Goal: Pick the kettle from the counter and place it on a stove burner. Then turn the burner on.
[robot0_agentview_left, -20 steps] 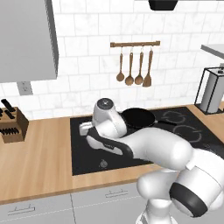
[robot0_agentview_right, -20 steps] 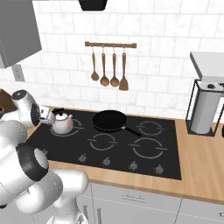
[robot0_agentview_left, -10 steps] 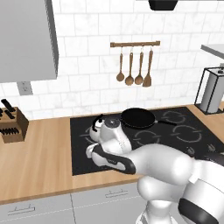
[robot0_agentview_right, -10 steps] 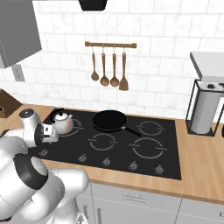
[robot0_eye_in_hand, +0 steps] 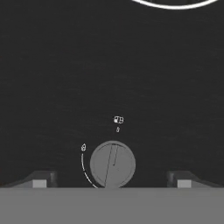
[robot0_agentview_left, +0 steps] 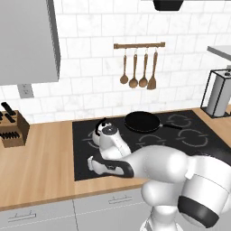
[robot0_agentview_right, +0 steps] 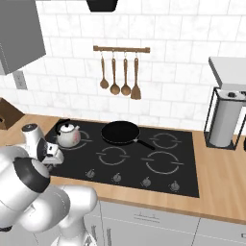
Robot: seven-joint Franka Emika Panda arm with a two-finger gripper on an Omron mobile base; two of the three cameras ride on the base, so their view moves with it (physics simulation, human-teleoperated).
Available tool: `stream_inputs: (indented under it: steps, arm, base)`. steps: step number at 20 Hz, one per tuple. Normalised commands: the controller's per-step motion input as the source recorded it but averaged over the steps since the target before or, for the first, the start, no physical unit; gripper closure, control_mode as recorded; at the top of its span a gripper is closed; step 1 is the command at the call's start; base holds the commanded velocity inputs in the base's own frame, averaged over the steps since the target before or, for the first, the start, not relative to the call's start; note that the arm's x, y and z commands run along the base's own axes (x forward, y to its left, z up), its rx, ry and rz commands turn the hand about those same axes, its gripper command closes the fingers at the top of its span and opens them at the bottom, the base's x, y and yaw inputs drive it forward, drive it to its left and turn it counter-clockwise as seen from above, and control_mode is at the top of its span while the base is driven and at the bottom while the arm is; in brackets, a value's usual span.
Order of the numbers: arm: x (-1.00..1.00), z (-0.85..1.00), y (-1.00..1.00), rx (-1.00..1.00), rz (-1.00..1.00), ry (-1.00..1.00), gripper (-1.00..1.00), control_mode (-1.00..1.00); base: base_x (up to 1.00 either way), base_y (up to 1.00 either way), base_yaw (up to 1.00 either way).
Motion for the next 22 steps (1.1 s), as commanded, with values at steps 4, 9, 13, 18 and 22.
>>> stream_inputs:
  steps: [4,9,13,18,22]
  arm:
    - [0.0,-0.07,0.0,0.0,-0.01,0.0,-1.0,-1.0]
    - [0.16,-0.11,0.0,-0.01,-0.03,-0.02,-1.0,-1.0]
    - [0.01,-0.08,0.0,-0.01,0.0,-0.06,-1.0,-1.0]
    - [0.0,0.0,0.0,0.0,0.0,0.0,1.0,-1.0]
    - [0.0,0.0,0.0,0.0,0.0,0.0,1.0,-1.0]
  base:
    - [0.0,0.0,0.0]
    - [0.0,0.0,0.0]
    - [0.0,0.0,0.0]
    - [0.0,0.0,0.0]
    - [0.0,0.0,0.0]
